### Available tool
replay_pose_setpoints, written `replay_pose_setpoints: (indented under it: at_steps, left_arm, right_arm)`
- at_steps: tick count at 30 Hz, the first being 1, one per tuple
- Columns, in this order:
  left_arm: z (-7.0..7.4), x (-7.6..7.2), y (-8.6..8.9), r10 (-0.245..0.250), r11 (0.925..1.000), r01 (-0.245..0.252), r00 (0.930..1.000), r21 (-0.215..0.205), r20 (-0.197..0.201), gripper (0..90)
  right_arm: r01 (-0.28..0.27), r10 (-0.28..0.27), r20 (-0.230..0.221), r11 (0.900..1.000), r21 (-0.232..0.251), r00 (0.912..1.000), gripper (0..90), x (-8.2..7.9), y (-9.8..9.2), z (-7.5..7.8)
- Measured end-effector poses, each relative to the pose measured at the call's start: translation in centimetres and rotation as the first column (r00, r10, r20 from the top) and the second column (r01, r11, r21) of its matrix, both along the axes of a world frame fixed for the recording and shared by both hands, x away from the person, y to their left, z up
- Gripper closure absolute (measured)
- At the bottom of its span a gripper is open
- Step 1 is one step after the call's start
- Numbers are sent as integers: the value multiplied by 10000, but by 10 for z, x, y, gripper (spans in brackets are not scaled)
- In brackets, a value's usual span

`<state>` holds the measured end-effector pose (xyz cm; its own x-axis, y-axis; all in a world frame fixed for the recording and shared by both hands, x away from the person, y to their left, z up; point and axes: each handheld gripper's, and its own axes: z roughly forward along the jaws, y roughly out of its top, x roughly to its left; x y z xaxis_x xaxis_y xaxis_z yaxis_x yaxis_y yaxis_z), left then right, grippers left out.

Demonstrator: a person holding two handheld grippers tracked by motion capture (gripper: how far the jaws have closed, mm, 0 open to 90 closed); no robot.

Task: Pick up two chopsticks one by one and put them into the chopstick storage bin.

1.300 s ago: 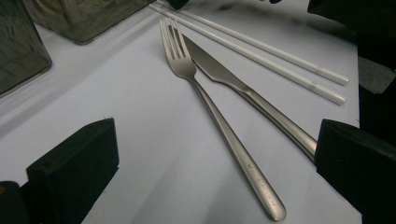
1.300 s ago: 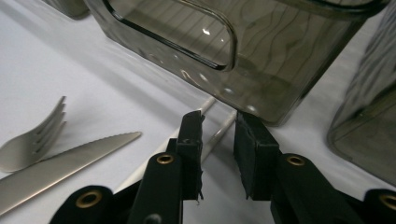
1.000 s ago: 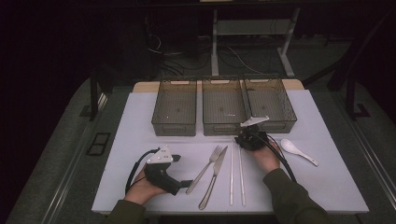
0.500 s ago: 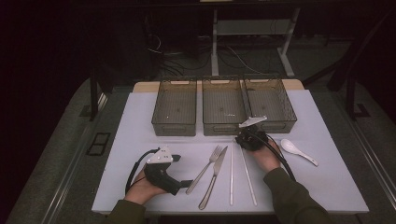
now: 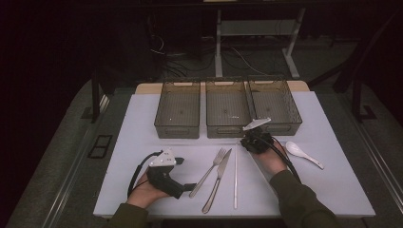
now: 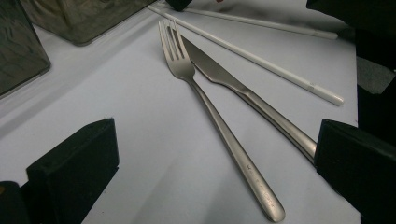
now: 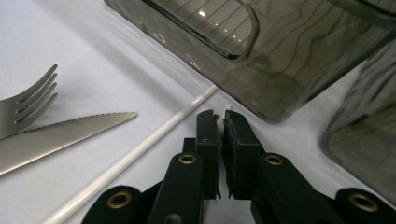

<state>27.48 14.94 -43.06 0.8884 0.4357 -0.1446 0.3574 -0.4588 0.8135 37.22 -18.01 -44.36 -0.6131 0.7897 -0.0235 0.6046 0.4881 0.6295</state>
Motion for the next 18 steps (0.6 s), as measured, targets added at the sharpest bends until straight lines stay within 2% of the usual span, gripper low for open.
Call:
replay_pose_setpoints:
  at_steps: [18]
  left_arm:
    - [0, 0, 0, -1, 10000, 1, 10000, -10, -11, 0]
  right_arm:
    - [-94, 94, -26, 9999, 51, 10000, 861, 0, -3, 0]
